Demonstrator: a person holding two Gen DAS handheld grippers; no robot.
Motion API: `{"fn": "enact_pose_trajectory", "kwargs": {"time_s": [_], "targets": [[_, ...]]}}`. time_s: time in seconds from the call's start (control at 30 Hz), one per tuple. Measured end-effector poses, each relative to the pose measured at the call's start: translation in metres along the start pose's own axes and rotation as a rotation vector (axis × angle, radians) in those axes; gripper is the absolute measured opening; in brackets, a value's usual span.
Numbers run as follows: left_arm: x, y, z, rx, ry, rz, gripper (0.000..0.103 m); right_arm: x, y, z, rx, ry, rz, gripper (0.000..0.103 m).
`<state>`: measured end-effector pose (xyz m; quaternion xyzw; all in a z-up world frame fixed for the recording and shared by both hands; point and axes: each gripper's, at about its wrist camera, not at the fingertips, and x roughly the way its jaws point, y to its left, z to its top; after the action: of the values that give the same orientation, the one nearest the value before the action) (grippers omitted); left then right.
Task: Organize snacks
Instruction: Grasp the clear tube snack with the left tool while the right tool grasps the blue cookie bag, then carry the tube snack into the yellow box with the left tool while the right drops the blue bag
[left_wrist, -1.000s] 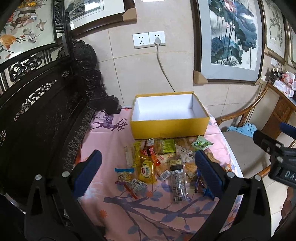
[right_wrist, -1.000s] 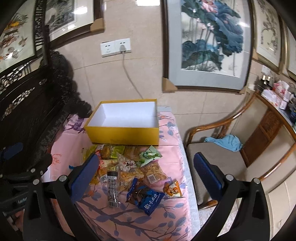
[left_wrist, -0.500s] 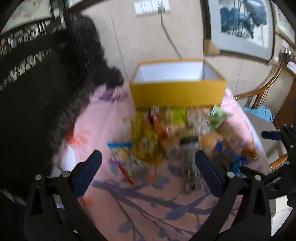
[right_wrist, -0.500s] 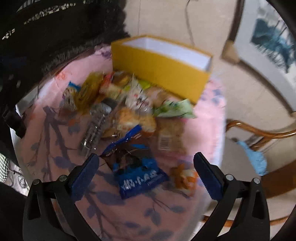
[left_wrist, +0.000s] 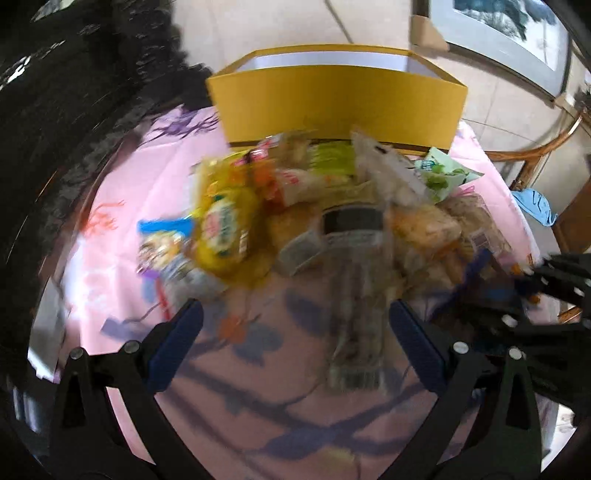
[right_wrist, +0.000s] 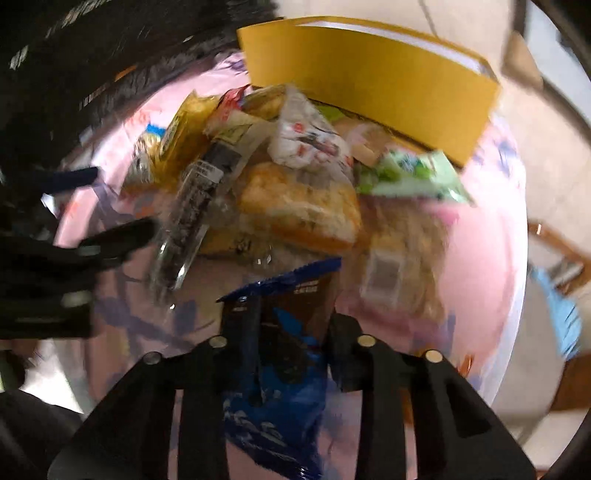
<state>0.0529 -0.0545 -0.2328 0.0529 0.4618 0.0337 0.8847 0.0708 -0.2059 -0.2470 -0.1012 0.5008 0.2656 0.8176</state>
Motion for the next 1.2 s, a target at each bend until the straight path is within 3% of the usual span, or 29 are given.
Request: {"fn": "enact_pose_trajectory", "kwargs": {"time_s": [0.13,0.23,0.27,0.33,0.4,0.43,0.47,0.5,0.57,0.6,0.77,0.87,0.9,1.0,1.03,1.07,1.13,1.2], "targets": [[0.016,-0.021,-0.005,0.091,-0.006,0.003,0.101,-0.017,-0.011,-0.023,0.040,-0.005,-0.023,0.031],[0.047,-0.043,-0.012,0.205,0.092,0.023,0.101,-0.015,-0.018,-0.023,0.093,-0.011,-0.007,0.031],[0.039,-0.041,-0.014,0.180,-0.036,0.034,0.101,-0.016,-0.020,-0.025,0.107,-0.010,-0.005,0.031],[0.046,-0.042,-0.018,0.178,-0.037,0.100,0.101,-0.021,-0.024,-0.031,0.149,-0.015,0.008,0.031],[0.045,-0.038,-0.021,0.112,-0.051,0.100,0.101,-0.026,-0.026,-0.035,0.186,-0.028,0.024,0.030],[0.046,-0.035,-0.023,0.078,-0.045,0.090,0.095,-0.031,-0.028,-0.038,0.210,-0.040,0.031,0.030],[0.044,-0.030,-0.024,0.018,-0.020,0.001,0.082,-0.036,-0.029,-0.039,0.234,-0.049,0.042,0.030],[0.042,-0.028,-0.024,-0.008,0.002,-0.078,0.041,-0.041,-0.030,-0.040,0.259,-0.057,0.056,0.029],[0.034,-0.026,-0.020,-0.061,0.068,-0.193,0.036,-0.053,-0.038,-0.043,0.343,-0.075,0.108,0.026],[0.029,-0.026,-0.019,-0.061,0.060,-0.223,0.034,-0.057,-0.041,-0.043,0.367,-0.086,0.128,0.022],[0.001,-0.020,0.001,-0.035,0.006,-0.226,0.033,-0.095,-0.042,-0.026,0.376,-0.208,0.152,0.010],[-0.003,-0.012,0.013,-0.034,-0.012,-0.209,0.032,-0.094,-0.038,-0.017,0.314,-0.175,0.075,0.007],[-0.001,-0.009,0.015,-0.030,-0.003,-0.215,0.032,-0.090,-0.037,-0.019,0.290,-0.140,0.057,0.011],[0.002,-0.003,0.022,-0.020,0.018,-0.263,0.032,-0.066,-0.020,-0.036,0.182,-0.011,-0.148,0.092],[0.003,-0.003,0.023,-0.003,0.022,-0.262,0.032,-0.060,-0.008,-0.042,0.129,-0.002,-0.225,0.095],[0.004,0.000,0.026,0.021,0.024,-0.257,0.032,-0.054,0.003,-0.044,0.091,0.002,-0.249,0.095],[0.004,0.009,0.026,0.041,0.034,-0.262,0.033,-0.040,0.027,-0.045,0.022,-0.018,-0.228,0.102],[0.007,0.020,0.029,0.029,0.045,-0.299,0.033,-0.019,0.040,-0.043,-0.034,-0.020,-0.258,0.102]]}}
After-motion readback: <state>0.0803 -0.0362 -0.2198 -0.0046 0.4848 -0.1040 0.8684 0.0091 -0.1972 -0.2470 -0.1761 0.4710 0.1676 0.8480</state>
